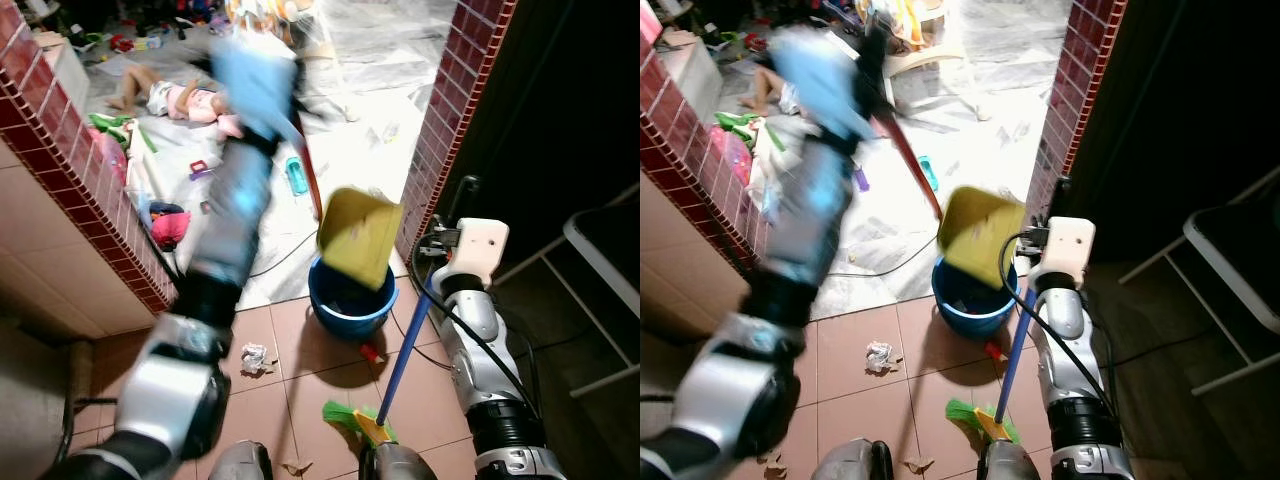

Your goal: Sweep floor

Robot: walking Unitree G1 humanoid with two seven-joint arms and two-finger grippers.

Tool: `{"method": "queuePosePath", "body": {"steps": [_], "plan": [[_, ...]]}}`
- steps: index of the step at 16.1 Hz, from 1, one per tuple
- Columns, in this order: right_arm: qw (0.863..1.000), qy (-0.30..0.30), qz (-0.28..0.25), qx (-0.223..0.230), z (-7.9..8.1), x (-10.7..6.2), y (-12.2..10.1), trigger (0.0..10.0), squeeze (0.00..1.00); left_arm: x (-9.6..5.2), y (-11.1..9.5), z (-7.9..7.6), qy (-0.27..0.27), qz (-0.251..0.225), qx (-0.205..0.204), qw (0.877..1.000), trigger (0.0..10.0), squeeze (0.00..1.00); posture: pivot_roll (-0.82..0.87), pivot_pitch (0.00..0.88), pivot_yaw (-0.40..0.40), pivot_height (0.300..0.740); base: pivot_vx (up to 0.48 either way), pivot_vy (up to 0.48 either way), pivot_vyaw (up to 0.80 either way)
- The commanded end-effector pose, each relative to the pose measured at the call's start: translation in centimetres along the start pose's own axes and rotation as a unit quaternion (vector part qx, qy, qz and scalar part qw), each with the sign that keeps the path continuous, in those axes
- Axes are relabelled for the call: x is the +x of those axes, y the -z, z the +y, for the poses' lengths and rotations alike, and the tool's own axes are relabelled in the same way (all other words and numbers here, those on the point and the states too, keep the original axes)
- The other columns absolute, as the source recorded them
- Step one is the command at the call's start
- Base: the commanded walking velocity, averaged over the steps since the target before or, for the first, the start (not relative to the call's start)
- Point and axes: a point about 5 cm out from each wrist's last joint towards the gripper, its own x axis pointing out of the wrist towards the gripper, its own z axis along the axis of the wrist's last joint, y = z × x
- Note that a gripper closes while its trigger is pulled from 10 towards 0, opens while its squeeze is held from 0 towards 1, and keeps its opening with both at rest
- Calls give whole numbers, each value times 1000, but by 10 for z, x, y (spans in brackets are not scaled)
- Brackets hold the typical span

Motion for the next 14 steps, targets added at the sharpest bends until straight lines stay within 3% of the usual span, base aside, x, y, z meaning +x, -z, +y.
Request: {"method": "queuePosePath", "body": {"steps": [1,4,8,10,14], "plan": [[1000,-5,-14,-11,1,3,-5,10000,0,16,-41,16,-30,-84,30,996,10000,0,-118,37,16,740,0,0,0],[1000,-9,-15,-15,3,6,-4,10000,0,20,-58,41,-61,-95,82,990,10000,0,-103,25,10,740,0,0,0],[999,-13,-20,-25,5,9,-5,10000,0,14,-64,59,-78,-80,134,985,10000,0,-89,9,8,740,0,0,0],[999,-12,-24,-26,5,12,-6,10000,0,-14,-42,69,-81,-19,158,984,10000,0,-88,6,9,740,0,0,0],[999,-13,-23,-20,6,14,-4,10000,0,-53,-13,80,-99,60,189,975,10000,0,-74,0,5,740,0,0,0]]}}
